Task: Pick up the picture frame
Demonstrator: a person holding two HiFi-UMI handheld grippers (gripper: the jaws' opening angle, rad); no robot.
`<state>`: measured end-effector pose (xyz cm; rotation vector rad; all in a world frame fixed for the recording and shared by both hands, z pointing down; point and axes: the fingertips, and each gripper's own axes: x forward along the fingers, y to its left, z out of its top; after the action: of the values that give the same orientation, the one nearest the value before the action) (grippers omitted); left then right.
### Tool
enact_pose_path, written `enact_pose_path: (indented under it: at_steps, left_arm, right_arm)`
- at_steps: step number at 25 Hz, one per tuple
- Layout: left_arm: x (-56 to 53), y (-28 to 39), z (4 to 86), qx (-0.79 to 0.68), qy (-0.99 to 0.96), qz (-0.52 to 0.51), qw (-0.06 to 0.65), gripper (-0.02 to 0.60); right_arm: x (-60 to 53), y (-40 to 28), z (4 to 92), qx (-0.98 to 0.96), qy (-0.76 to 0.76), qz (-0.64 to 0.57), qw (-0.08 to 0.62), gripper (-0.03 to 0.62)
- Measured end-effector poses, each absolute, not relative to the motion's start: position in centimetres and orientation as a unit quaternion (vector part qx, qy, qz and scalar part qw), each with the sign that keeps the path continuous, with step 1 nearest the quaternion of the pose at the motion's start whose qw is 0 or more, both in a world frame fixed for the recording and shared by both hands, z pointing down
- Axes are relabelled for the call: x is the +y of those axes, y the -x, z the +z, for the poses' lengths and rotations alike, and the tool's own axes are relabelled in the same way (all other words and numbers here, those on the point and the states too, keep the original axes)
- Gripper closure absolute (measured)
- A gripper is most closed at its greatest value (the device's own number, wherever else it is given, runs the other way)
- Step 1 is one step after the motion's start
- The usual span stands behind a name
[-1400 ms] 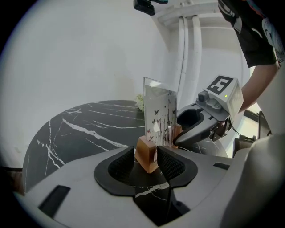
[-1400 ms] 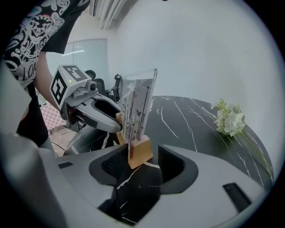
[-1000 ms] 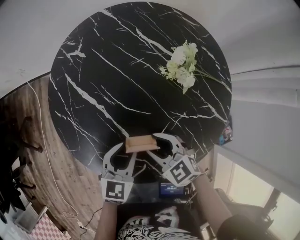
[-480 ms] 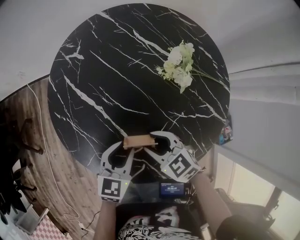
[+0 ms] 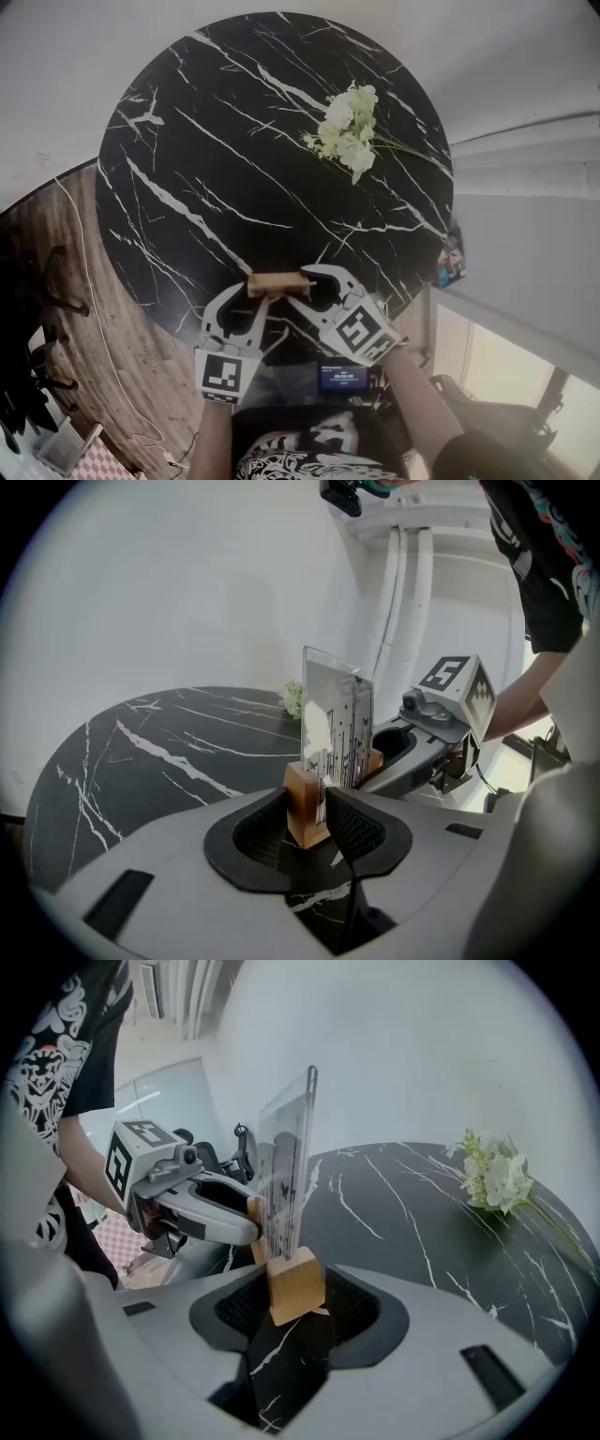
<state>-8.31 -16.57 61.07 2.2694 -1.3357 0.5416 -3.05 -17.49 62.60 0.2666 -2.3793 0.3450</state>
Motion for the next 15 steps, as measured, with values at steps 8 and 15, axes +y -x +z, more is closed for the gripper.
enact_pose_path:
  at_steps: [8,15]
  left_arm:
    - [-16.5,8.1,60.1,-0.471,-0.829,0.202,0.223,0.445]
    - [-16.4,8.0,59.1,-0.458,-0.834,0.206,0.229,0.445]
  right_arm:
    - [-17.3,2.8,61.7,-0.914,-0.122,0.154,0.354,0.425]
    - [-16.8,2.6,60.9,-0.909,-0.134,0.195,0.342,0.425]
